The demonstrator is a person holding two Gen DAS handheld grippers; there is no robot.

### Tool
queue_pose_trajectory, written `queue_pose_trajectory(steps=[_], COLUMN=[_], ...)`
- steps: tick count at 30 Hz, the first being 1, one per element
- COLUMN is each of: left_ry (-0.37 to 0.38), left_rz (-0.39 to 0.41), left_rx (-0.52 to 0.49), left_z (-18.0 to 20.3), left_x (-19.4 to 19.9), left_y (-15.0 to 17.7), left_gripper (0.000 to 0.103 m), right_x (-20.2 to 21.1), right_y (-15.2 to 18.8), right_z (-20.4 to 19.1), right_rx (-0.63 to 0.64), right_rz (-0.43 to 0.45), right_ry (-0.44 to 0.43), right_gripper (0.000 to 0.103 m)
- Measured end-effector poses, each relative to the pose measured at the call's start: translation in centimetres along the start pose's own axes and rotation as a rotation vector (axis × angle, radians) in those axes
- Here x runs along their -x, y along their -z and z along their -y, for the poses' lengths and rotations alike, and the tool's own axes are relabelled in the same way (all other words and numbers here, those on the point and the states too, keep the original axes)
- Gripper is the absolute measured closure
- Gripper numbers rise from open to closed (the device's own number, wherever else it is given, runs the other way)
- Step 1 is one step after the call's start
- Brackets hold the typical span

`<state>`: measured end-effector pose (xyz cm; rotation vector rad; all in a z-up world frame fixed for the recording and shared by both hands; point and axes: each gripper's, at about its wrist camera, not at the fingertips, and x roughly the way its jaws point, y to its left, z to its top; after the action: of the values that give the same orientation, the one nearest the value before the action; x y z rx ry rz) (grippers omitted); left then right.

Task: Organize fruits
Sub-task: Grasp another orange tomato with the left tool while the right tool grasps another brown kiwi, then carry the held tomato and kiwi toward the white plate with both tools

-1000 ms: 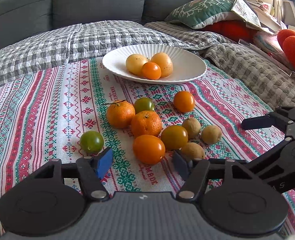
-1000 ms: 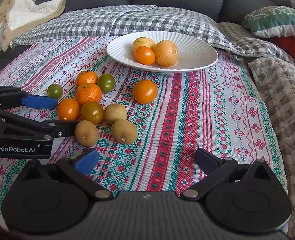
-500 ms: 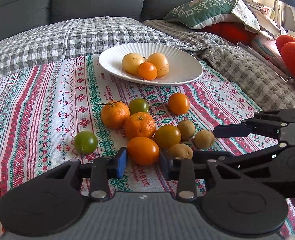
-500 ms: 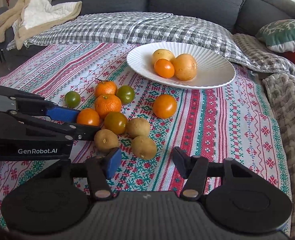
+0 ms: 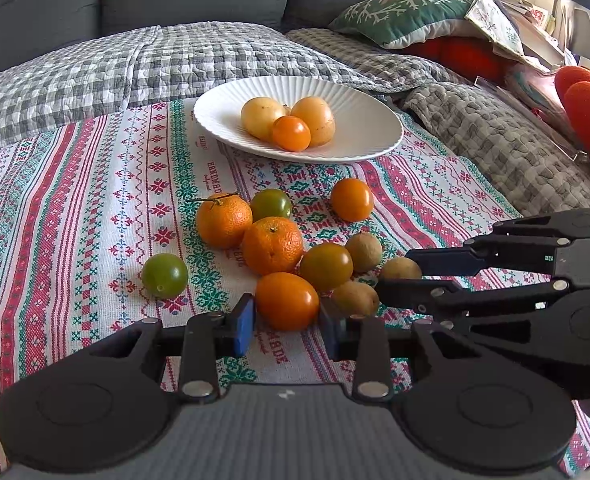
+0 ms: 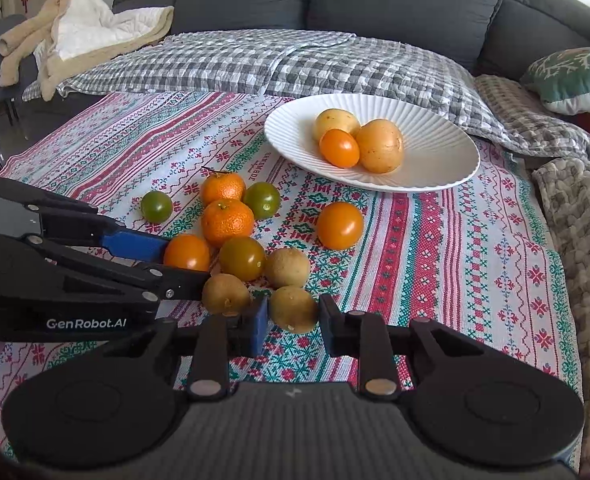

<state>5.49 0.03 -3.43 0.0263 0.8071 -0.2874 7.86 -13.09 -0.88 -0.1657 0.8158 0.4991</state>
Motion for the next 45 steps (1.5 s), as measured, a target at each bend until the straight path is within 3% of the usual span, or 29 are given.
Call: queue_pose_trajectory(steps=[12,29,38,45], left_ry=[0.023,0.046,0.043,0.048], left_rz=[0.006,0.106,0.134,0.117], left_rx=[0.042,0.048,-0.003,0.015], left_z=[-0.3,0.9,2.7,3.2], left_x=[0.9,2.0,0.0,-3.7], left_y=[-0.6,-3.5,-6.6,-8.8], left_gripper=[0.079,0.079,0.079,0.079], right_x=[1.0,3.4,2.9,1.1], right_y=[-0.8,-3.3,-4.8,-6.0], right_z=[0.8,5.0,7.8,10.3], right_rx=[-0.065,-0.21,-0.294,-0.325], right_rz=[0.003,0.128,0.181,0.18], right_ry=[-0.035,-0.031,-0.048,-0.033], right_gripper=[0.079,0.079,0.079,0.079])
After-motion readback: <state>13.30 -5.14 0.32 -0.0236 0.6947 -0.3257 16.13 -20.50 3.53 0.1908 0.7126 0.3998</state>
